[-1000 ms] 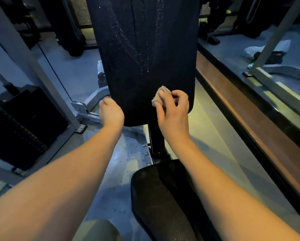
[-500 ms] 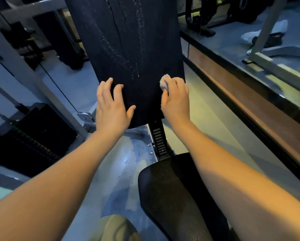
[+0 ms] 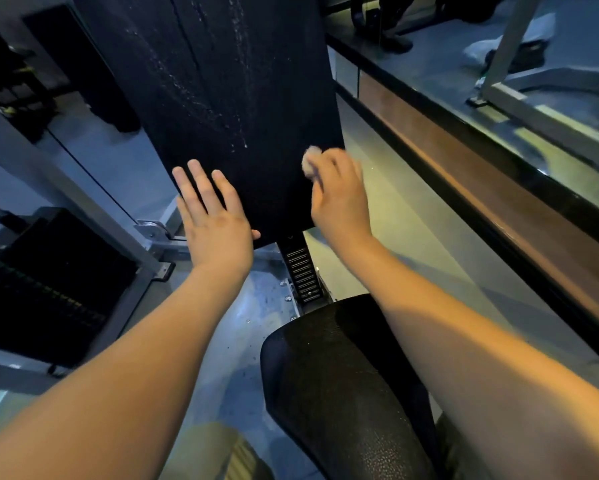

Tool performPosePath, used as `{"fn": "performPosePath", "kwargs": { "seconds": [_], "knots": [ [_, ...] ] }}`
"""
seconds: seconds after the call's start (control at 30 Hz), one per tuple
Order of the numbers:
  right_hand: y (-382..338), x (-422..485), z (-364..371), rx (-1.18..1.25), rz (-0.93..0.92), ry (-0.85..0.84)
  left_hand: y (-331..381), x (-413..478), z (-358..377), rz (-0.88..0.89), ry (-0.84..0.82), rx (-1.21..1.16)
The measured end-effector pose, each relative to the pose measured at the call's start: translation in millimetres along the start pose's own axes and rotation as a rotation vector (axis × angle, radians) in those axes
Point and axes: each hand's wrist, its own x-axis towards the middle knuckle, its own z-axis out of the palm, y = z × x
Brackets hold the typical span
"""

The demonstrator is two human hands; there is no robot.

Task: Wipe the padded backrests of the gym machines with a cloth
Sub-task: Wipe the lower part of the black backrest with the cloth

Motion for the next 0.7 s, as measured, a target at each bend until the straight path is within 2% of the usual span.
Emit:
{"fn": "performPosePath", "kwargs": {
  "seconds": [0.07, 0.13, 0.17, 0.27, 0.37, 0.43, 0.57, 0.63, 0.7],
  "knots": [
    [2.5, -33.0, 3.2, -0.001, -0.087, -0.138, 0.4, -1.1, 1.1, 0.004, 0.011, 0.009],
    [6.6, -38.0, -2.4, -0.001, -0.146, -0.206, -0.9, -1.8, 2.2, 0.007, 0.015, 0.018],
    [6.6, -26.7, -6.4, 0.004, -0.139, -0.179, -1.3, -1.9, 2.5, 0.01, 0.014, 0.023],
    [-2.4, 24.3, -12.8, 0.021, -0.016, 0.046, -3.9, -1.9, 3.5, 0.02, 0.02, 0.036],
    [-12.5, 37.0, -2.4, 0.041, 0.013, 0.078, -7.0, -2.8, 3.4, 0.031, 0.027, 0.036],
    [-15.4, 5.6, 7.4, 0.067, -0.026, 0.015, -7.2, -2.4, 3.3, 0.034, 0.031, 0.034],
    [-4.2, -71.7, 15.0, 0.072, -0.13, -0.247, -6.3, -3.0, 4.0, 0.032, 0.03, 0.045],
    [4.3, -74.0, 10.5, 0.092, -0.053, -0.224, -7.0, -3.3, 4.3, 0.033, 0.037, 0.052],
    [10.2, -58.9, 3.0, 0.116, 0.141, -0.048, -7.0, -3.7, 4.7, 0.044, 0.041, 0.064]
  ]
}}
